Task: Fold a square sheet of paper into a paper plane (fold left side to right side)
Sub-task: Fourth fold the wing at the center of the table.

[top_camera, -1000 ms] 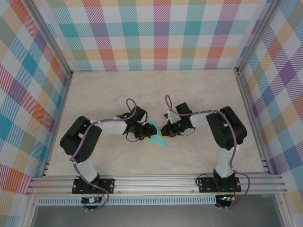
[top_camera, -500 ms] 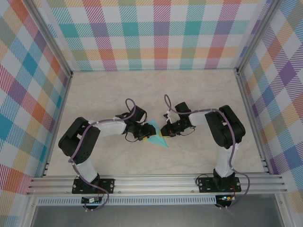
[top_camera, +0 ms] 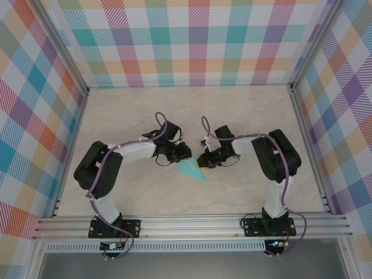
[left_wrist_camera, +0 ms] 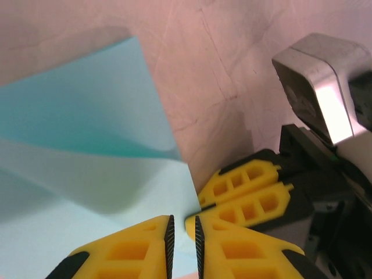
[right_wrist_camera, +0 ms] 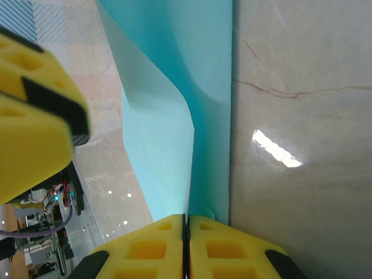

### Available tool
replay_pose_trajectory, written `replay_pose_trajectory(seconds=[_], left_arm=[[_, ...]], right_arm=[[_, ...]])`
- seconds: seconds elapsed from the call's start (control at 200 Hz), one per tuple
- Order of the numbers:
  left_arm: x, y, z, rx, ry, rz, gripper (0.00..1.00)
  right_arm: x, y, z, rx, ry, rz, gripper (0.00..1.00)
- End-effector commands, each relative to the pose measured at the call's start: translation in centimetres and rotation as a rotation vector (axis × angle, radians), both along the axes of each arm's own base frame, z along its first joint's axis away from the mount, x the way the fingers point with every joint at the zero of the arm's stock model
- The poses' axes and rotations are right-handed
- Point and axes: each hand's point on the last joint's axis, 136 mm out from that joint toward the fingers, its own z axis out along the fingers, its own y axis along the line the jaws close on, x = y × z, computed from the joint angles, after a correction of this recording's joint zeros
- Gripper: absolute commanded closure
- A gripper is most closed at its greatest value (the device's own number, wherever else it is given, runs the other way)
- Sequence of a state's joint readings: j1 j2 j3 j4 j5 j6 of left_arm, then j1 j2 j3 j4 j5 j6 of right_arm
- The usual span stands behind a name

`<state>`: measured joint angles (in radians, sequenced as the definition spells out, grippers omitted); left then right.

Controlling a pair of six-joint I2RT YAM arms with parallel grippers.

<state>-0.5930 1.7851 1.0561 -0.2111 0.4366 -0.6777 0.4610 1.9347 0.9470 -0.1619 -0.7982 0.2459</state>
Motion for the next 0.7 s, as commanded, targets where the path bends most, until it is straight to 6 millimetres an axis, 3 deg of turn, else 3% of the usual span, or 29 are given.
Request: replay_pose_trajectory(seconds=[0.0, 0.175, 0.455, 0.695], left_arm=[[0.4, -0.2, -0.6, 0.017, 0.012, -0.031, 0.81], [0.7, -0.2, -2.2, 0.044, 0.034, -0.040, 0.82], [0.1, 1.4, -4.9, 0.120, 0.070, -0.017, 0.83], [-0.8, 2.6, -6.8, 0.166, 0.100, -0.006, 0.84]], right_arm=[[-0.6, -1.5, -2.5, -0.109, 0.019, -0.002, 0.90], [-0.6, -1.5, -2.5, -0.113, 0.017, -0.001, 0.90], [-0.6, -1.5, -2.4, -0.114, 0.019, -0.005, 0.88], [0.4, -1.5, 0.4, -0.108, -0.047, -0.030, 0.79]])
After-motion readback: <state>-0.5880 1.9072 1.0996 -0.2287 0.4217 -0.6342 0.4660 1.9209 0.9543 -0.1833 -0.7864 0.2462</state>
